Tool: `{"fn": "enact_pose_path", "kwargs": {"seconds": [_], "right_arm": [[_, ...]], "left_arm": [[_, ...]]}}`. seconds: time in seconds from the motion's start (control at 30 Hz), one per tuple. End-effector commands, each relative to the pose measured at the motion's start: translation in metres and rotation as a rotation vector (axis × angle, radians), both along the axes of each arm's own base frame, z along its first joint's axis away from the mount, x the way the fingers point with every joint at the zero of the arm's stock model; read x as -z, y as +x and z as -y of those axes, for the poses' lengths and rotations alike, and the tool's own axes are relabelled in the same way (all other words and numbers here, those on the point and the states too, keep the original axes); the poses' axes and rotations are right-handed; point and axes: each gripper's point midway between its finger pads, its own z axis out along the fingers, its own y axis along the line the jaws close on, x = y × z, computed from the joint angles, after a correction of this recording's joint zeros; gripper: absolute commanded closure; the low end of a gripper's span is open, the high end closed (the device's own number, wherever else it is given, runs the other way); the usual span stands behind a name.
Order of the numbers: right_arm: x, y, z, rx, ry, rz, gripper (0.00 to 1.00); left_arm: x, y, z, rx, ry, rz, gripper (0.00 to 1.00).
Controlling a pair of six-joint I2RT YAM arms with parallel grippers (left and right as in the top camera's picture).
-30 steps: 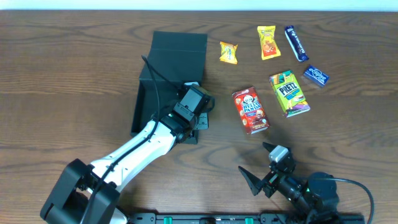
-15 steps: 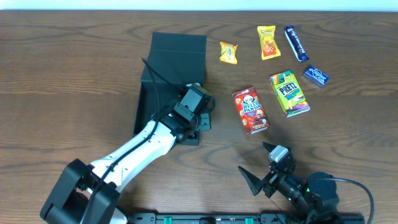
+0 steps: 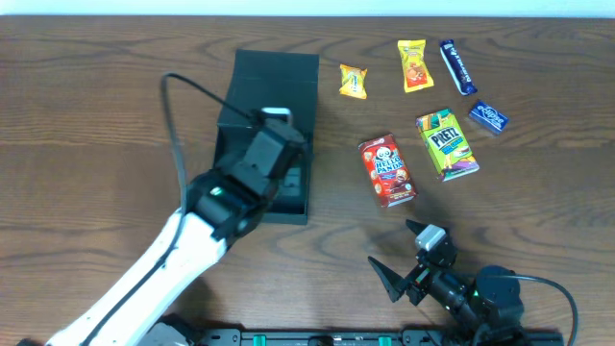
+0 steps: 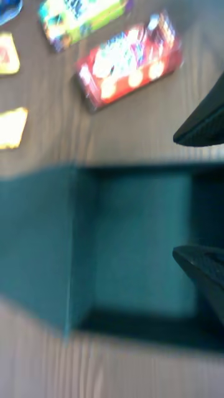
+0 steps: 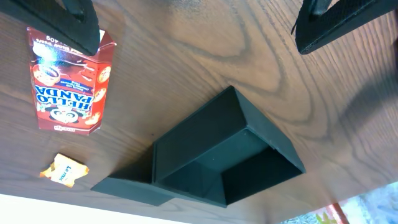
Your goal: Pack container
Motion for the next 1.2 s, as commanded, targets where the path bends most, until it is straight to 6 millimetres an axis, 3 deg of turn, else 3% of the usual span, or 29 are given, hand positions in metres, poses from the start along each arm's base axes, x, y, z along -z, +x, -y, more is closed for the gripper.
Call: {"fn": "enact_pose_path", "kwargs": {"seconds": [0.0,0.2,0.43,0.57,0.7,0.8,0.87,1.0,1.17], "right_arm": [[0.000,0.001,0.001,0.004,-0.002,0.005,0.01],[0.000,0.001,0.001,0.004,-0.002,0.004,0.01],[0.000,0.001,0.001,0.004,-0.002,0.005,0.01],[-0.001,0.001,0.000,0.009,0.022,-0.010,0.01],[-0.015,0.001,-0.004,0.092,0.317,-0.240,0.01],[-0.016,-0.003,-0.009,0.188,0.639,-0.592,0.01],[-0.016,-0.003,-0.009,0.235,0.746,-0.711,0.01],[-0.017,-0.003,-0.009,0.240,0.763,-0.725,0.01],[-0.035,-0.003,-0.012,0.144,0.673,-0.552,0.01]], "left_arm": [[-0.019,0.007,-0.046,-0.090,0.127,0.073,0.47],[-0.022,0.002,-0.089,-0.191,0.131,0.034,0.44],[-0.018,0.005,-0.105,-0.209,0.072,-0.009,0.39],[-0.017,0.008,-0.124,-0.232,0.103,-0.014,0.39],[-0.015,0.010,-0.134,-0.231,0.067,-0.033,0.39],[-0.014,0.012,-0.139,-0.212,0.026,-0.045,0.39],[-0.013,0.013,-0.144,-0.222,0.010,-0.054,0.37],[0.003,0.012,-0.149,-0.205,0.041,-0.104,0.37],[0.038,0.006,-0.145,-0.187,0.038,-0.213,0.37]]}}
